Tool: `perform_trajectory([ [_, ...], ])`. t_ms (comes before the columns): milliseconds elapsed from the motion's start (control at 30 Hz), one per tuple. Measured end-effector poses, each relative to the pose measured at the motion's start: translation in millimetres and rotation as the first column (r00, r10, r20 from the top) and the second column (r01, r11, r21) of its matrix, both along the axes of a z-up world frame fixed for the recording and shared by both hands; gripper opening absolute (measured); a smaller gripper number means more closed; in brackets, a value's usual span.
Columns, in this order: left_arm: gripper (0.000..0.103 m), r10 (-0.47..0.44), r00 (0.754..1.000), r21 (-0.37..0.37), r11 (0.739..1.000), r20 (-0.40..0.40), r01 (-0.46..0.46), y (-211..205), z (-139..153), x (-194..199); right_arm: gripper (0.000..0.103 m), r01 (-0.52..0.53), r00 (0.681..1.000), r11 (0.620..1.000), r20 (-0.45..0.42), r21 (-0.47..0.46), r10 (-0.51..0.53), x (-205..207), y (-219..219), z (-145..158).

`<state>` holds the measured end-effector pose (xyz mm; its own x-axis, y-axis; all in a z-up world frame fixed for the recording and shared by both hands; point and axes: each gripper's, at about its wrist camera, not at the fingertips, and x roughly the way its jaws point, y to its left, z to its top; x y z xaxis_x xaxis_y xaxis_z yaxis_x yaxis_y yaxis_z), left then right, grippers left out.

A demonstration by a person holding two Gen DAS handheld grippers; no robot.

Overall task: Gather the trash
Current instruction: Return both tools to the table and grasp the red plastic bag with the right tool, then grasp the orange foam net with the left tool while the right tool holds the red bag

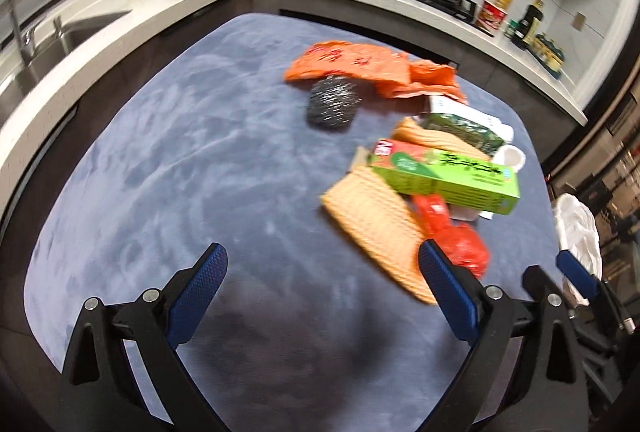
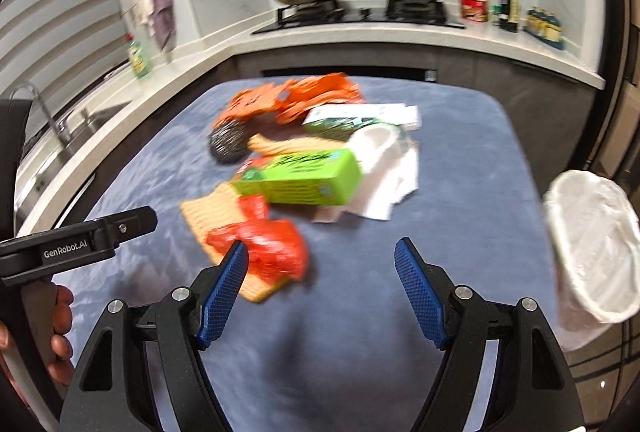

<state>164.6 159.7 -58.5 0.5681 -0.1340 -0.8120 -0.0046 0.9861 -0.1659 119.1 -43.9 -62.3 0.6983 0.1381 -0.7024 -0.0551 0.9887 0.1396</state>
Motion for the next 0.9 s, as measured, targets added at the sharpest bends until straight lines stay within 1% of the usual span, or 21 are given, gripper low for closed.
perform_trajectory([
  [67, 0.092, 0.013, 1.0, -0.014, 1.0, -0.015, -0.013, 8, -5, 3, 0.073, -0.022, 1.0, 1.0, -0.011, -0.014, 0.022, 8, 15, -7],
  [200, 0.092, 0.016, 0.999, -0.023, 1.0, -0.033, -0.017, 14, -14, 8, 0.073, -0.04, 0.999, 0.999, -0.037, -0.027, 0.039, 25, 29, -20],
  [467, 0.092, 0.001, 0.998, -0.043, 0.999, -0.065, -0.004, 12, -28, 17, 0.072, -0.041, 0.996, 0.999, -0.084, -0.018, 0.039, 47, 39, -42],
  [500, 0.092, -0.003, 0.998, -0.046, 0.999, -0.067, 0.0, 11, -29, 19, 0.07, -0.043, 0.995, 0.999, -0.089, -0.015, 0.042, 48, 39, -43],
  [567, 0.092, -0.01, 0.997, -0.047, 0.999, -0.072, 0.007, 7, -32, 21, 0.059, -0.048, 0.995, 0.999, -0.088, -0.005, 0.047, 48, 39, -45],
  [600, 0.092, -0.015, 0.997, -0.048, 0.999, -0.074, 0.011, 6, -34, 23, 0.049, -0.055, 0.995, 0.999, -0.089, 0.001, 0.054, 48, 39, -45],
  [633, 0.092, -0.017, 0.997, -0.047, 0.999, -0.076, 0.013, 4, -35, 24, 0.044, -0.06, 0.994, 0.998, -0.093, 0.007, 0.06, 49, 39, -46],
  [667, 0.092, -0.02, 0.997, -0.048, 0.999, -0.078, 0.016, 2, -36, 25, 0.043, -0.061, 0.994, 0.998, -0.092, 0.011, 0.062, 49, 38, -45],
  [733, 0.092, -0.027, 0.996, -0.05, 0.998, -0.081, 0.023, -2, -38, 27, 0.037, -0.062, 0.994, 0.998, -0.083, 0.021, 0.064, 48, 36, -43],
  [900, 0.092, -0.041, 0.995, -0.057, 0.998, -0.086, 0.036, -13, -41, 31, 0.035, -0.049, 0.997, 0.998, -0.057, 0.036, 0.051, 37, 24, -34],
])
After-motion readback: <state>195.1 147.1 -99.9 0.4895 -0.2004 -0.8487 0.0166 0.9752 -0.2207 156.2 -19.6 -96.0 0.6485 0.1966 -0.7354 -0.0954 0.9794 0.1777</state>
